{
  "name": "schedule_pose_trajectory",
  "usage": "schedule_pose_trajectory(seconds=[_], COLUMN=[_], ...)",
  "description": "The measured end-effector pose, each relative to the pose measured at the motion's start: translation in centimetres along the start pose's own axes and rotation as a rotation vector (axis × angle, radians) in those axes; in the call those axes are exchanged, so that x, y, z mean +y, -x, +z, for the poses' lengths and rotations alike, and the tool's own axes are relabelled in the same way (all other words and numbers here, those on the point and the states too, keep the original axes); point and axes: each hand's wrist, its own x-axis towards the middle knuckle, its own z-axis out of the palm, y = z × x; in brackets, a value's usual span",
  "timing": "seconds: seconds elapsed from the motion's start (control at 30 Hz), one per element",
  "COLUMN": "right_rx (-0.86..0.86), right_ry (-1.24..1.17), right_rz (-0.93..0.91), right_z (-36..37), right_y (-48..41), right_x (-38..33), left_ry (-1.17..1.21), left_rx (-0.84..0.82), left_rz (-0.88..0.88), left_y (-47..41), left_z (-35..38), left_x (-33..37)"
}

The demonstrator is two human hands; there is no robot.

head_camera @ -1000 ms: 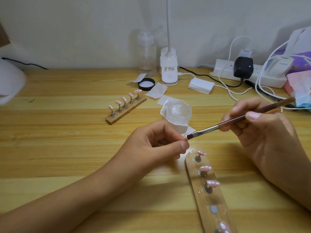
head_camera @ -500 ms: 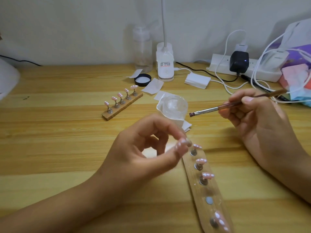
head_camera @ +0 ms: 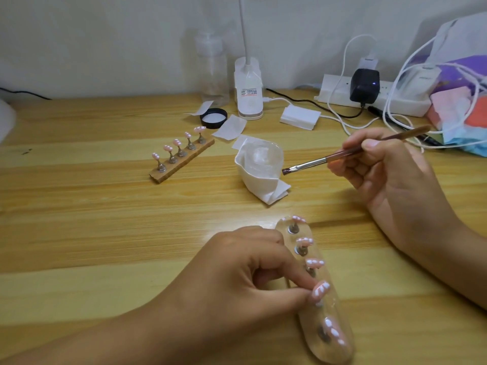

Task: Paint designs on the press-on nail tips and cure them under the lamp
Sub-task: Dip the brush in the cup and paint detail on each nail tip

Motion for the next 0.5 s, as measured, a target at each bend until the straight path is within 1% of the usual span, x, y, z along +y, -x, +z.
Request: schedule_pose_trajectory(seconds=[0.2,0.27,0.33,0.4,0.5], right_rx=[-0.008,-0.009,-0.013,-0.013,-0.007], right_ry=[-0.003,0.000,0.004,0.001,-0.006], right_rz=[-0.002,-0.008,-0.011,-0.011,-0.008], right_z=[0.0,-0.1,-0.1,-0.1,-0.2], right_y=[0.0,-0.1,-0.1,-0.1,-0.2], right_x=[0.0,0.0,0.0,0.0,0.0], left_ry=[-0.021,-0.103,-0.287,-0.409,-0.481], left_rx=[-0.044,-0.050,-0.027,-0.027,-0.046], left_rz=[-0.020,-0.001,0.072,0.154,0.308], left_y=[0.0,0.2,0.4,0.7,1.0], left_z=[0.1,0.1,-0.1,-0.3,-0.1], left_x=[-0.2,-0.4,-0.3,0.0,0.1])
